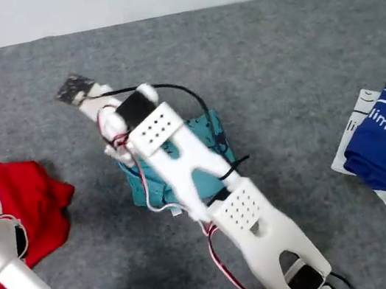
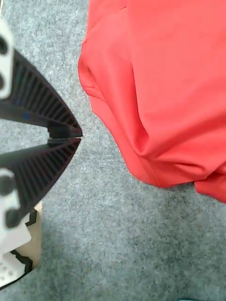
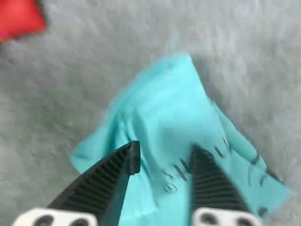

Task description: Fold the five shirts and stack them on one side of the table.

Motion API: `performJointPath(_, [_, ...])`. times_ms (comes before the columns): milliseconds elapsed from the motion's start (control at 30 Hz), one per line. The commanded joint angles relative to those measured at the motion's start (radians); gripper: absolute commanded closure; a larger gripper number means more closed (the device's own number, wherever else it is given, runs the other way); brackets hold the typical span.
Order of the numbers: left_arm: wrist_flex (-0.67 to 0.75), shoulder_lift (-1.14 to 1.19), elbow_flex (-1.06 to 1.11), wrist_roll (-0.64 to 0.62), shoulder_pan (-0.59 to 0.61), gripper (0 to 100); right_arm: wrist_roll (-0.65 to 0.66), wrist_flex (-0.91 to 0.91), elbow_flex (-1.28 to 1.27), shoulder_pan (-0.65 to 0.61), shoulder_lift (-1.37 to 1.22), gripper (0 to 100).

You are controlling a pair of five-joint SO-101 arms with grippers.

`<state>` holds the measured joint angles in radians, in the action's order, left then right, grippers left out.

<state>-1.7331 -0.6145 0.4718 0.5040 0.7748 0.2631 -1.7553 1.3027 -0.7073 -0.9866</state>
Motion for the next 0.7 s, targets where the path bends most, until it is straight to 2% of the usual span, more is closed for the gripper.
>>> performJointPath(0, [-0.008,-0.026,-0.012,0.014,0.000,99,0.064,-0.044,-0.132,0.087,0.127,96.5])
performJointPath(67, [-0.006,-0.026,-0.012,0.012,-0.003,99,0.069,-0.041,-0.219,0.117,0.157,99.2])
performJointPath(233, [0.002,-0.026,-0.012,0.012,-0.005,99,0.071,-0.039,-0.356,0.119,0.168,98.9])
performJointPath(500, [0.037,-0.026,-0.010,0.008,-0.005,99,0.071,-0.038,-0.338,-0.108,0.137,98.9])
performJointPath(667, [0.037,-0.026,-0.012,0.008,-0.005,99,0.069,-0.039,-0.259,-0.122,0.202,98.9])
